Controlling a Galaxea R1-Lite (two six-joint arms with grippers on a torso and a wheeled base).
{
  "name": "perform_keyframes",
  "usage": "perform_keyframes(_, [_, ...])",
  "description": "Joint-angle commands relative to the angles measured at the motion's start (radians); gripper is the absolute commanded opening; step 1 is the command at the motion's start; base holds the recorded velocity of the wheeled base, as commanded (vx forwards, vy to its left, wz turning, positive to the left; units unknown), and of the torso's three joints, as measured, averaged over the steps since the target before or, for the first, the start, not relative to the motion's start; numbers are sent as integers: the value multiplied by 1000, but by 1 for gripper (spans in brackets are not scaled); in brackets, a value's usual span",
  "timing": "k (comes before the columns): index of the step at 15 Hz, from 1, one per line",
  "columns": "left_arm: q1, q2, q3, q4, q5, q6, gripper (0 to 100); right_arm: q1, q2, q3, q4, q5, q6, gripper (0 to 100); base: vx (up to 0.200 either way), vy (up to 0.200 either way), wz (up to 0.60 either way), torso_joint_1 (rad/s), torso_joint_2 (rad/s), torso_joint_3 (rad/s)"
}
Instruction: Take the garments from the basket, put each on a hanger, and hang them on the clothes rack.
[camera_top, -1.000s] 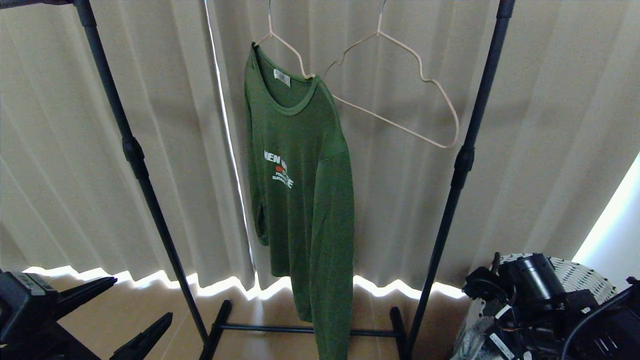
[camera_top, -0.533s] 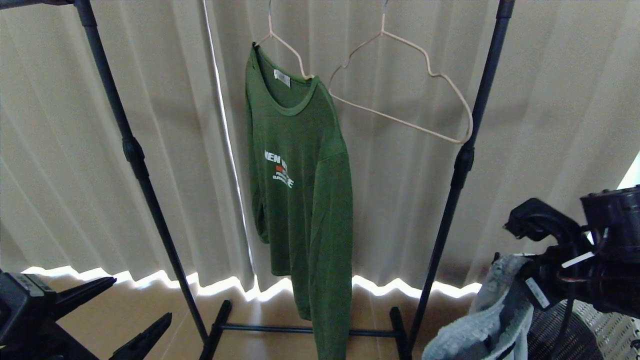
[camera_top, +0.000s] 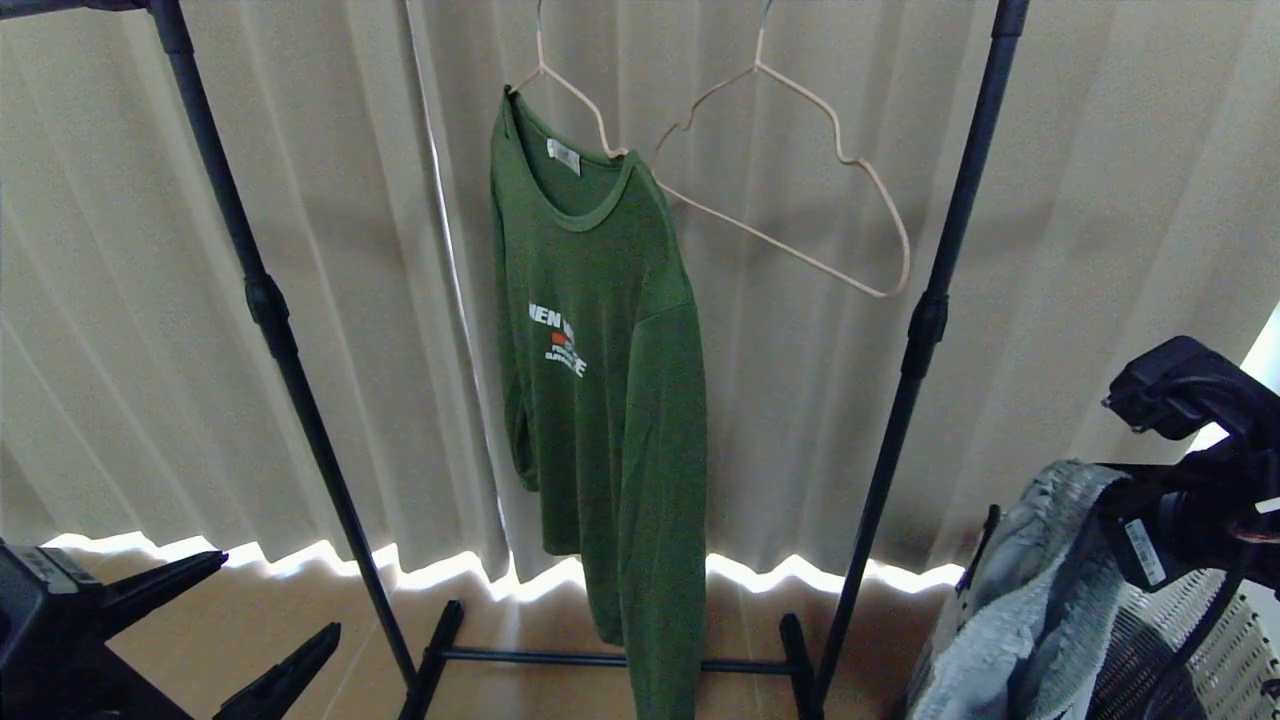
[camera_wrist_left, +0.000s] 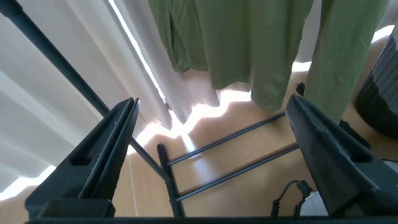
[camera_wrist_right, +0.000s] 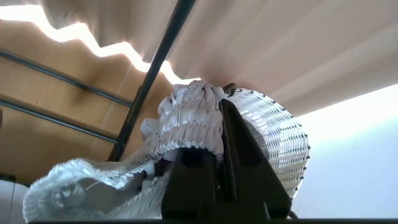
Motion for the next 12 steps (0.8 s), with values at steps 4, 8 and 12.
perform_keyframes(4, [0,-4,1,0,0,-1,100,0,-16,4,1,-1,0,0,-200,0,0,2,2,2])
perform_keyframes(8, [0,-2,3,1,-1,-1,100,0,-11,6,1,-1,0,0,-100,0,0,1,1,2])
perform_keyframes(12, [-6,15,1,3,-3,27,100,0,-8,-3,-1,36,-2,0,0,0,0,0,0,0])
